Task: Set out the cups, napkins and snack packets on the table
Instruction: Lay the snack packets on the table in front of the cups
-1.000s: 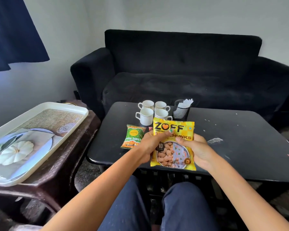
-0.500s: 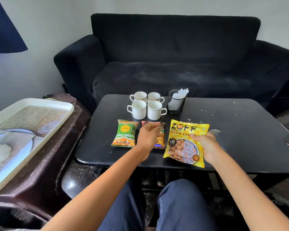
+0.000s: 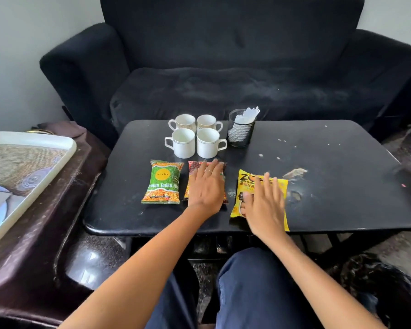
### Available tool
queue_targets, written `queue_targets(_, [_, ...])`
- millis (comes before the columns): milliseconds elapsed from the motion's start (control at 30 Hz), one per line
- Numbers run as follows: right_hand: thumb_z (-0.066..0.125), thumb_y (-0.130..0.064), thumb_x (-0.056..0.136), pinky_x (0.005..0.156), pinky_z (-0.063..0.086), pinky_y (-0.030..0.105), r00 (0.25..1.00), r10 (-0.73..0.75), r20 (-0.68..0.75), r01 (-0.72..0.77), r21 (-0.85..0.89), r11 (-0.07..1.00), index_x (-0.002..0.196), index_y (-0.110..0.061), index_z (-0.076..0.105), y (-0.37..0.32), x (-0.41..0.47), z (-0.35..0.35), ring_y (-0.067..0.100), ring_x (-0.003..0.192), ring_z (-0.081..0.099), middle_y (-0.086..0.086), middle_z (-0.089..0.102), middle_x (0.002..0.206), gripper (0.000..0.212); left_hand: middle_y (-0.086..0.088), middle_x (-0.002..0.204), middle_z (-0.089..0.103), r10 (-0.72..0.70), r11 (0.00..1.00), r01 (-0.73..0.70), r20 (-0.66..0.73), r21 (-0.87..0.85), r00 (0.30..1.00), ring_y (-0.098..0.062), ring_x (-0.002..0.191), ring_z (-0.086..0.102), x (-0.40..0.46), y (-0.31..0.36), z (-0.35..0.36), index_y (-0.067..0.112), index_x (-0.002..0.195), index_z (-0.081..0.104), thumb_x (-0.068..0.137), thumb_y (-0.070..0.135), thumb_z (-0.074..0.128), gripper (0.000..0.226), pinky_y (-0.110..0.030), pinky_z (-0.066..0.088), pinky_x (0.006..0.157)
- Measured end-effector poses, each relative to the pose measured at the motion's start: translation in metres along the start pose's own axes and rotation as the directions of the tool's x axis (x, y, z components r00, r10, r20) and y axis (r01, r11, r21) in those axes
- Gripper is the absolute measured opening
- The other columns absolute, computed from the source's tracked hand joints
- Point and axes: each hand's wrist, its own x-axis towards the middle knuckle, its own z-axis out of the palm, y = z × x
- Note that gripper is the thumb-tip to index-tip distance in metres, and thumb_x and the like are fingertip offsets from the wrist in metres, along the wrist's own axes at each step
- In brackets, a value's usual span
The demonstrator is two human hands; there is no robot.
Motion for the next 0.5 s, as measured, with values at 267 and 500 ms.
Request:
queue_targets(267, [0.018, -0.064, 0.091, 0.115, -0.005, 0.054, 0.999, -0.037, 0.029, 0.041, -0.152, 0.988, 0.149, -0.033, 0.014, 0.006, 0.02, 0.02, 0.025, 0.148, 0.001, 0.002, 0.01, 0.16, 0.066, 0.004, 0.162, 0.006, 0.025, 0.978, -0.041, 0.078, 0.203, 0.997, -0.021, 0.149, -0.002, 0.003, -0.022, 0.018, 0.025, 0.154, 0.006, 0.1, 0.045, 0.023, 0.059, -0.043, 0.0, 0.12])
queue_targets(500, [0.018, -0.064, 0.089, 0.112, 0.0, 0.063, 0.997, -0.078, 0.019, 0.08, -0.173, 0.982, 0.148, -0.035, 0.019, 0.002, 0.042, 0.026, 0.025, 0.148, 0.005, 0.002, 0.015, 0.159, 0.065, 0.005, 0.162, 0.007, -0.012, 0.982, 0.003, 0.05, 0.189, 0.999, -0.02, 0.149, -0.001, 0.0, -0.021, 0.023, 0.026, 0.153, 0.007, 0.1, 0.044, 0.026, 0.06, -0.041, 0.001, 0.119])
